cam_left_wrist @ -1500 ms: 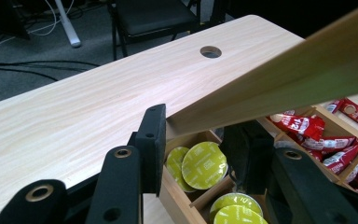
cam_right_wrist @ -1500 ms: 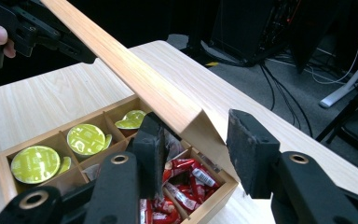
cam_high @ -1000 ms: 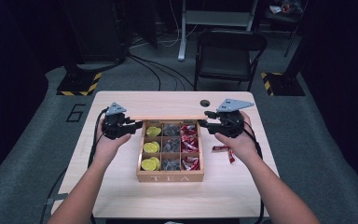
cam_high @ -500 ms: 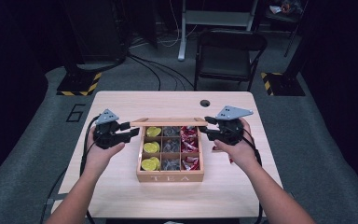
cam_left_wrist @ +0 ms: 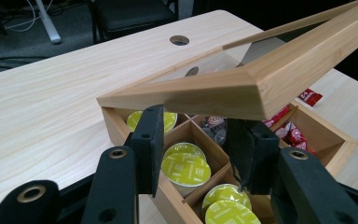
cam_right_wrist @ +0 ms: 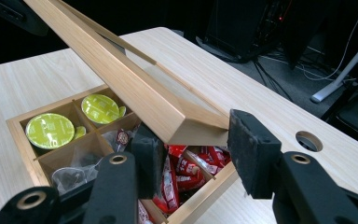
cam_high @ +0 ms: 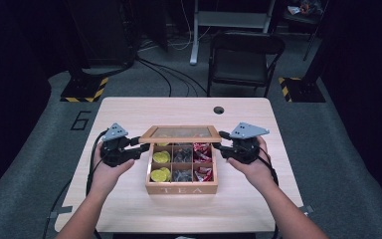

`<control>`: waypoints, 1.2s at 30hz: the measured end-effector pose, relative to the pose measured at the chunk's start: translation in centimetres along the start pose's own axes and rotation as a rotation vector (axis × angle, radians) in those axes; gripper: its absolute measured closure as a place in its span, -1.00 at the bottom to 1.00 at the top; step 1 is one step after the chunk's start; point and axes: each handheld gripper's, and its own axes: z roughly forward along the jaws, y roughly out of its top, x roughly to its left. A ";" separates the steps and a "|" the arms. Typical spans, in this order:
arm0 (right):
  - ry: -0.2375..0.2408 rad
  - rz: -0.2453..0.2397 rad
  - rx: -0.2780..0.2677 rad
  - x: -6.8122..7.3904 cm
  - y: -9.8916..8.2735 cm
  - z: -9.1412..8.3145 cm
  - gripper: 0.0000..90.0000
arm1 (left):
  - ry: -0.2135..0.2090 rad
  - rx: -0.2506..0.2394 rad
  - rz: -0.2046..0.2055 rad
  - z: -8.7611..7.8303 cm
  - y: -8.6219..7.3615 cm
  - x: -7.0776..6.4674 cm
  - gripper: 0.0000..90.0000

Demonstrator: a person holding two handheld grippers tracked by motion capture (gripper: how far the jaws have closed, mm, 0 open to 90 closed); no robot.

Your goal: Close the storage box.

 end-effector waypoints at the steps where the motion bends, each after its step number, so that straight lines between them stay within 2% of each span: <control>1: -0.002 -0.003 -0.005 0.1 -0.1 0.0 0.24 | 0.004 -0.002 -0.001 0.0 0.0 -0.1 0.27; 4: -0.007 0.004 0.000 0.4 -0.5 -0.1 0.23 | 0.004 -0.011 0.001 -0.2 -0.2 -0.3 0.26; 7: -0.013 0.000 0.002 0.7 -0.9 -0.1 0.23 | -0.002 0.001 0.006 -0.3 -0.3 -0.4 0.26; 22: 0.024 0.034 0.020 1.1 -2.4 -0.3 0.21 | -0.001 0.006 0.001 -0.2 -2.0 -1.0 0.26; 30: 0.019 0.017 0.033 1.6 -3.2 -0.4 0.21 | 0.005 0.020 0.003 -0.1 -2.8 -1.4 0.27; 33: 0.029 0.048 0.037 1.9 -3.7 -0.5 0.22 | 0.004 0.026 0.005 -0.1 -3.2 -1.5 0.27; 36: 0.036 0.057 0.035 2.0 -4.2 -0.6 0.23 | -0.002 0.034 0.005 0.0 -3.8 -1.6 0.28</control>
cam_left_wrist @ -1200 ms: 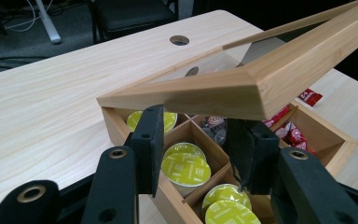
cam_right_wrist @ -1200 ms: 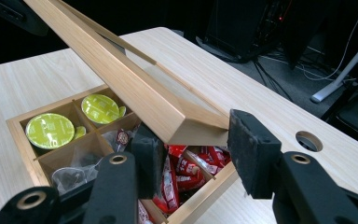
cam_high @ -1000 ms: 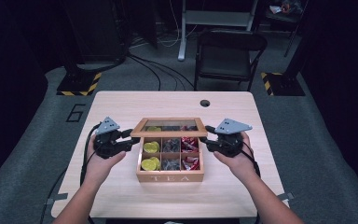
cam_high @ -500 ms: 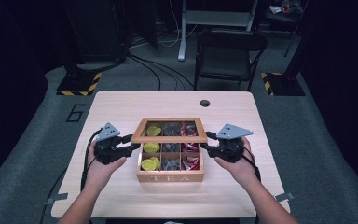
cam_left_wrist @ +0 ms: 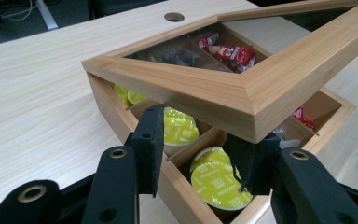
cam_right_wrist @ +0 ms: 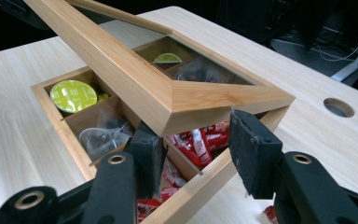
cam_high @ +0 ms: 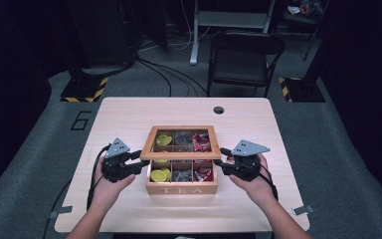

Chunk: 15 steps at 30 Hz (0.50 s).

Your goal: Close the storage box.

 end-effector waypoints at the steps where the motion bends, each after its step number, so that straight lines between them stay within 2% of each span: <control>1: 0.001 0.000 0.000 0.1 -0.1 0.0 0.23 | -0.001 0.000 -0.003 0.1 -0.2 0.0 0.28; 6: 0.006 0.005 0.004 0.4 -0.8 -0.2 0.22 | -0.006 -0.003 -0.013 0.3 -1.0 -0.2 0.28; 10: -0.001 0.025 0.019 0.6 -1.6 -0.3 0.22 | -0.012 0.002 -0.023 0.4 -1.6 -0.3 0.29; 15: 0.015 0.059 0.028 0.6 -2.5 -0.4 0.23 | -0.014 0.003 -0.028 0.6 -2.3 -0.5 0.31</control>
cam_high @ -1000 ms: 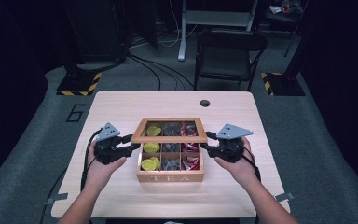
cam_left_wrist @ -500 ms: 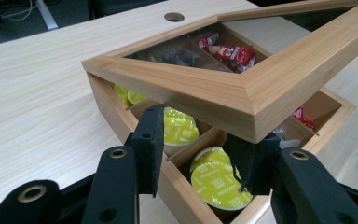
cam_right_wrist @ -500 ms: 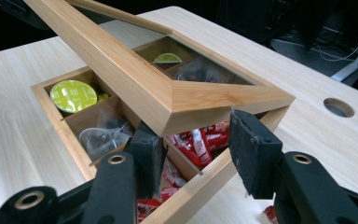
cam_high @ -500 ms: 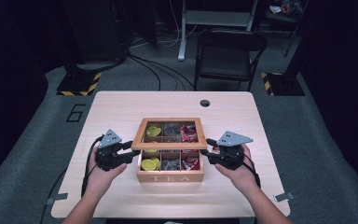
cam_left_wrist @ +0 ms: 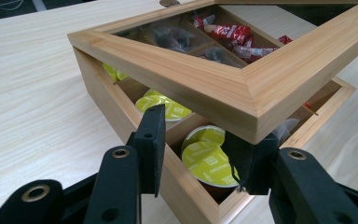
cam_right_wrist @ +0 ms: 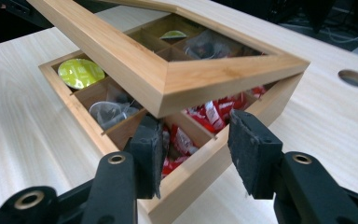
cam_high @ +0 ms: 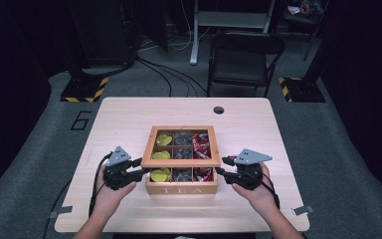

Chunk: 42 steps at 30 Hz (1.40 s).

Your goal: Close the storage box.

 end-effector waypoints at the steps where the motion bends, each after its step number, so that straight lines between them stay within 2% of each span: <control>1: 0.008 -0.002 0.004 0.0 -0.2 0.0 0.24 | 0.001 0.002 -0.001 0.0 -0.1 0.0 0.31; 4: 0.020 0.025 0.001 0.1 -0.7 -0.1 0.27 | -0.006 0.003 -0.005 0.1 -0.4 -0.1 0.32; 7: 0.035 0.030 -0.001 0.3 -1.0 -0.2 0.33 | -0.014 0.007 0.013 0.1 -0.5 -0.2 0.33; 13: 0.054 0.015 -0.010 0.7 -1.1 -0.6 0.38 | -0.021 0.005 0.017 0.2 -1.0 -0.3 0.33; 17: 0.059 0.030 -0.001 0.8 -1.2 -0.5 0.41 | -0.019 0.000 0.023 0.2 -1.2 -0.4 0.33; 20: 0.060 0.038 -0.001 0.8 -1.3 -0.3 0.41 | -0.027 0.017 0.030 0.1 -1.3 -0.4 0.33; 23: 0.066 0.044 -0.003 0.8 -1.3 -0.2 0.41 | -0.031 0.017 0.023 0.2 -1.5 -0.4 0.33; 34: 0.076 0.043 0.026 1.0 -2.1 0.2 0.44 | -0.049 0.029 0.023 0.7 -2.4 -0.8 0.32; 38: 0.077 0.051 0.034 1.1 -2.3 0.4 0.44 | -0.063 0.027 0.021 0.4 -2.6 -1.0 0.30; 42: 0.079 0.053 0.035 1.2 -2.6 0.5 0.43 | -0.058 0.036 0.027 0.1 -2.8 -1.3 0.30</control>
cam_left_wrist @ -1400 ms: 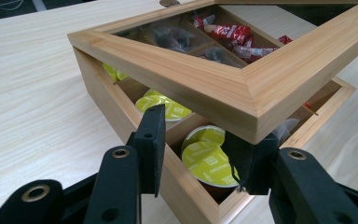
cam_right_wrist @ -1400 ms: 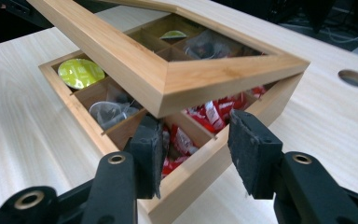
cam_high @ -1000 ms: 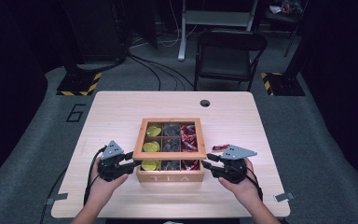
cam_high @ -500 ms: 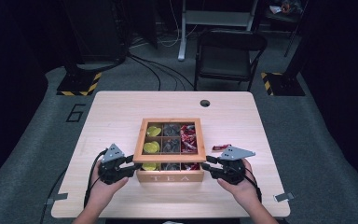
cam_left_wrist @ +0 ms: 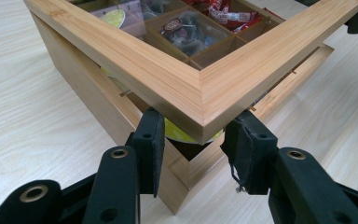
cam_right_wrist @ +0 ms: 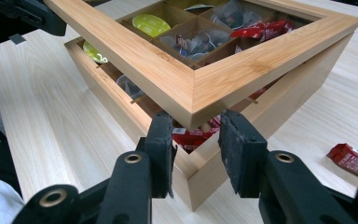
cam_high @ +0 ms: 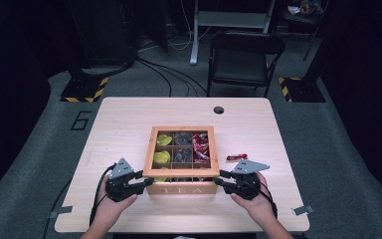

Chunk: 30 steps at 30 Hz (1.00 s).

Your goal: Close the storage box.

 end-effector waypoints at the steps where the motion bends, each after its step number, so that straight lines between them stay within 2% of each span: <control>1: -0.003 0.003 0.003 0.0 -0.1 0.0 0.44 | 0.008 -0.007 0.000 0.1 -0.1 0.0 0.30; 10: 0.002 0.005 0.019 0.1 -0.6 0.3 0.43 | 0.013 0.006 0.012 0.0 -0.6 -0.2 0.30; 20: 0.009 0.003 0.027 0.1 -1.0 0.7 0.43 | -0.003 0.015 -0.002 -0.1 -1.0 -0.1 0.32; 23: 0.011 0.007 0.031 0.1 -1.0 0.7 0.43 | -0.002 0.022 0.006 0.0 -1.1 -0.1 0.32; 27: 0.012 0.006 0.038 0.1 -1.2 0.8 0.43 | -0.009 0.024 -0.014 0.1 -1.3 -0.2 0.32; 30: 0.016 0.006 0.038 0.0 -1.3 0.9 0.42 | -0.004 0.022 -0.005 0.2 -1.4 -0.1 0.32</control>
